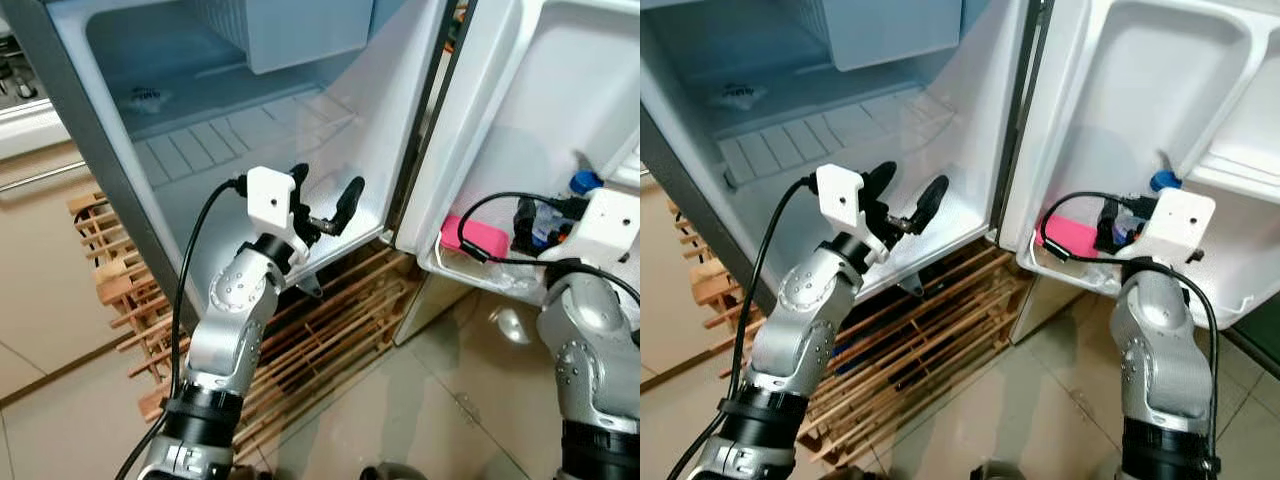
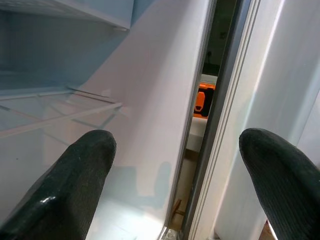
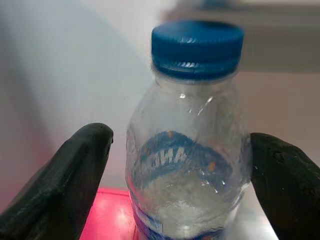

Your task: Restocking fridge

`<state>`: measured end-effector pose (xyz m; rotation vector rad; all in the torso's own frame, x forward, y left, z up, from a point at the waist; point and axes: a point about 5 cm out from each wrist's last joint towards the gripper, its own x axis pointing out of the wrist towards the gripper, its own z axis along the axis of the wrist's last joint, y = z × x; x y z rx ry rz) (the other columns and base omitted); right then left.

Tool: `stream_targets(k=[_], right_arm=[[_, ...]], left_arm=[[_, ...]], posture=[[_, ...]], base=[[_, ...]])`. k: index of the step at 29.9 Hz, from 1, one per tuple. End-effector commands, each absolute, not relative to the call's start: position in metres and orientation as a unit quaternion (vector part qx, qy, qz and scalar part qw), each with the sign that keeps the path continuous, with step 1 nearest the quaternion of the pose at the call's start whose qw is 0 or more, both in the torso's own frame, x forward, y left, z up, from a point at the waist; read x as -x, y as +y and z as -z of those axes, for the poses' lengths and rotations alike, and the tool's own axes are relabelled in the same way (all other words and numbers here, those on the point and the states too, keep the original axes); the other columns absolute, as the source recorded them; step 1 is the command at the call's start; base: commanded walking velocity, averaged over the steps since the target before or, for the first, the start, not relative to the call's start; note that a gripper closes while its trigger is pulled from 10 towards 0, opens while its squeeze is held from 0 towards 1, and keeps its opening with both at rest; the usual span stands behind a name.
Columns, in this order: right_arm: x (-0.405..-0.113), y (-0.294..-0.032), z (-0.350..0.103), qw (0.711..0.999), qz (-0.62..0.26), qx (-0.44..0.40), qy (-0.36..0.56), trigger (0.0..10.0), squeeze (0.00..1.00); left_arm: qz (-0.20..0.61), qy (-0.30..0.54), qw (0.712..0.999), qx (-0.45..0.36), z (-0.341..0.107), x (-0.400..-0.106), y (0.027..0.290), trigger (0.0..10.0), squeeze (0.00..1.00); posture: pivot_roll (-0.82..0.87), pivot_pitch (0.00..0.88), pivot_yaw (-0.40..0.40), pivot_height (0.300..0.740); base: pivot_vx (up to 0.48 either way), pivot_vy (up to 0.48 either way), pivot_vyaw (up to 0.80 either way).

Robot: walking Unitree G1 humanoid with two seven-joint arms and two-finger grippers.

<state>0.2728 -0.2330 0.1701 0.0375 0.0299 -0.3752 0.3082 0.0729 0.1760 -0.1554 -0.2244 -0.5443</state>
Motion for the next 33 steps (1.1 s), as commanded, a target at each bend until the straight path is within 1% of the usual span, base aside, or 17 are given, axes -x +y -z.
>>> stream_targets(k=[1, 5, 6, 7, 8, 10, 11, 12, 15, 19, 21, 25, 29, 30, 33], right_arm=[[-0.266, -0.233, -0.173, 0.980, 0.196, -0.005, 0.018, 10.0, 1.00], [-0.250, -0.235, -0.178, 0.977, 0.208, 0.038, 0.016, 10.0, 1.00], [-0.244, -0.240, -0.176, 0.972, 0.226, 0.065, 0.027, 10.0, 1.00], [-0.244, -0.240, -0.176, 0.972, 0.226, 0.065, 0.027, 10.0, 1.00], [-0.237, -0.243, -0.175, 0.967, 0.235, 0.091, 0.028, 10.0, 0.00], [-0.234, -0.243, -0.174, 0.967, 0.235, 0.093, 0.029, 10.0, 0.00], [-0.228, -0.242, -0.168, 0.969, 0.226, 0.084, 0.055, 10.0, 0.00], [-0.225, -0.240, -0.167, 0.972, 0.214, 0.073, 0.057, 10.0, 0.00], [-0.221, -0.237, -0.169, 0.977, 0.196, 0.058, 0.051, 10.0, 0.00], [-0.218, -0.230, -0.171, 0.988, 0.148, 0.027, 0.029, 10.0, 0.00], [-0.216, -0.230, -0.168, 0.990, 0.138, 0.015, 0.030, 10.0, 0.00], [-0.215, -0.229, -0.159, 0.992, 0.118, 0.009, 0.040, 10.0, 0.00], [-0.219, -0.229, -0.151, 0.993, 0.106, -0.006, 0.053, 10.0, 0.00], [-0.226, -0.224, -0.155, 0.996, 0.076, 0.011, 0.033, 10.0, 0.00], [-0.234, -0.219, -0.163, 0.998, 0.061, 0.031, 0.005, 10.0, 0.00]], left_arm=[[0.269, -0.110, 0.954, 0.072, -0.175, -0.309, 0.072, 10.0, 0.00], [0.268, -0.113, 0.954, 0.073, -0.177, -0.309, 0.072, 10.0, 0.00], [0.268, -0.114, 0.954, 0.074, -0.177, -0.309, 0.072, 10.0, 0.00], [0.268, -0.114, 0.954, 0.074, -0.177, -0.309, 0.072, 10.0, 0.00], [0.268, -0.114, 0.954, 0.074, -0.176, -0.308, 0.072, 10.0, 0.00], [0.268, -0.114, 0.954, 0.074, -0.176, -0.308, 0.072, 10.0, 0.00], [0.269, -0.113, 0.954, 0.073, -0.176, -0.307, 0.072, 10.0, 0.00], [0.270, -0.112, 0.953, 0.073, -0.175, -0.306, 0.072, 10.0, 0.00], [0.274, -0.110, 0.953, 0.072, -0.174, -0.304, 0.071, 10.0, 0.00], [0.283, -0.106, 0.951, 0.070, -0.171, -0.298, 0.070, 10.0, 0.00], [0.283, -0.106, 0.951, 0.071, -0.171, -0.297, 0.072, 10.0, 0.00], [0.261, -0.132, 0.953, 0.076, -0.180, -0.298, 0.082, 10.0, 0.00], [0.268, -0.135, 0.950, 0.085, -0.182, -0.295, 0.085, 10.0, 0.00], [0.270, -0.135, 0.949, 0.087, -0.183, -0.295, 0.086, 10.0, 0.00], [0.265, -0.140, 0.951, 0.071, -0.184, -0.296, 0.086, 10.0, 0.00]], posture=[[-0.18, 0.012, -0.033, 0.728], [-0.18, 0.010, -0.040, 0.728], [-0.18, 0.009, -0.042, 0.728], [-0.18, 0.009, -0.042, 0.728], [-0.18, 0.009, -0.045, 0.728], [-0.18, 0.009, -0.045, 0.728], [-0.19, 0.008, -0.048, 0.728], [-0.19, 0.007, -0.050, 0.728], [-0.19, 0.006, -0.050, 0.728], [-0.20, 0.002, -0.046, 0.728], [-0.20, 0.003, -0.043, 0.728], [-0.20, 0.013, -0.032, 0.728], [-0.20, 0.022, -0.020, 0.728], [-0.21, 0.025, -0.012, 0.728], [-0.20, 0.028, -0.009, 0.728]], base=[[0.000, 0.000, 0.00], [0.000, 0.000, 0.00], [0.000, 0.000, 0.00], [0.000, 0.000, 0.00], [0.000, 0.000, 0.00], [0.000, 0.000, 0.00], [0.000, 0.000, 0.00], [0.000, 0.000, 0.00], [0.000, 0.000, 0.00], [0.000, 0.000, 0.00], [0.000, 0.000, 0.00], [0.000, 0.000, 0.00], [0.000, -0.432, 0.00], [0.000, -0.480, 0.00], [0.000, -0.480, 0.00]])
